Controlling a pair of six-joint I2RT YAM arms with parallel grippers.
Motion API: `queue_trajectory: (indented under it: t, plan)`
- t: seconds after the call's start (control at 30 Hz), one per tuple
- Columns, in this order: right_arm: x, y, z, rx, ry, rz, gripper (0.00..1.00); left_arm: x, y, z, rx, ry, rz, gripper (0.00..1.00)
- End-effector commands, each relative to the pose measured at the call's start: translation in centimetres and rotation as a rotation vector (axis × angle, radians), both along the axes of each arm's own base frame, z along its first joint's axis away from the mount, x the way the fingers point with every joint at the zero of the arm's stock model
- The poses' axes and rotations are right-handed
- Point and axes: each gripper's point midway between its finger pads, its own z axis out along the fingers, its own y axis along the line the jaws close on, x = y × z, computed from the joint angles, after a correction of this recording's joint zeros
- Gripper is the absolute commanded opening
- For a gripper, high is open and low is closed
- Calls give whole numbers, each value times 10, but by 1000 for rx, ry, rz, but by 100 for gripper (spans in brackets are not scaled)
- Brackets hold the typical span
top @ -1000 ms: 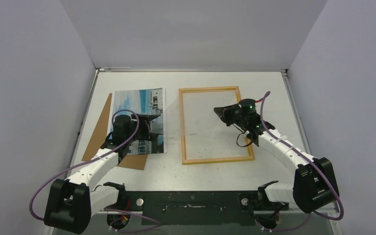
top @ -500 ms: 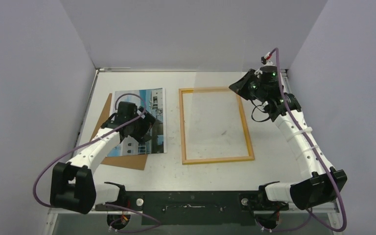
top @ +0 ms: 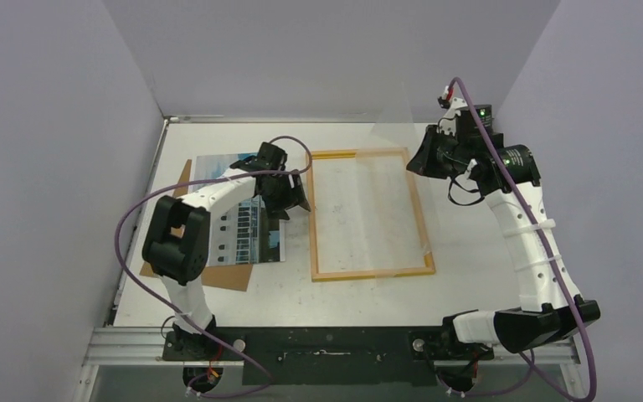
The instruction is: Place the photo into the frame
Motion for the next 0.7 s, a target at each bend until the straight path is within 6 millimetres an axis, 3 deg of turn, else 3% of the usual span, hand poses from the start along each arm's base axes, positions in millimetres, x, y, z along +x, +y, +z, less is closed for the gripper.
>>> queue_trajectory:
  t: [0.0, 0.27, 0.53, 0.67]
  plan:
    - [-19, 1, 38, 39, -84, 37, 0, 11, 0, -20, 110, 10, -82, 65]
    - [-25, 7, 38, 93, -66, 44, 0, 37, -24, -28, 53, -46, -148, 64]
    - [-22, 10, 34, 114, -59, 31, 0, 34, -35, -61, 105, -7, -204, 67]
    - [-19, 9, 29, 112, -49, 20, 0, 32, -25, -71, 203, 29, -191, 54]
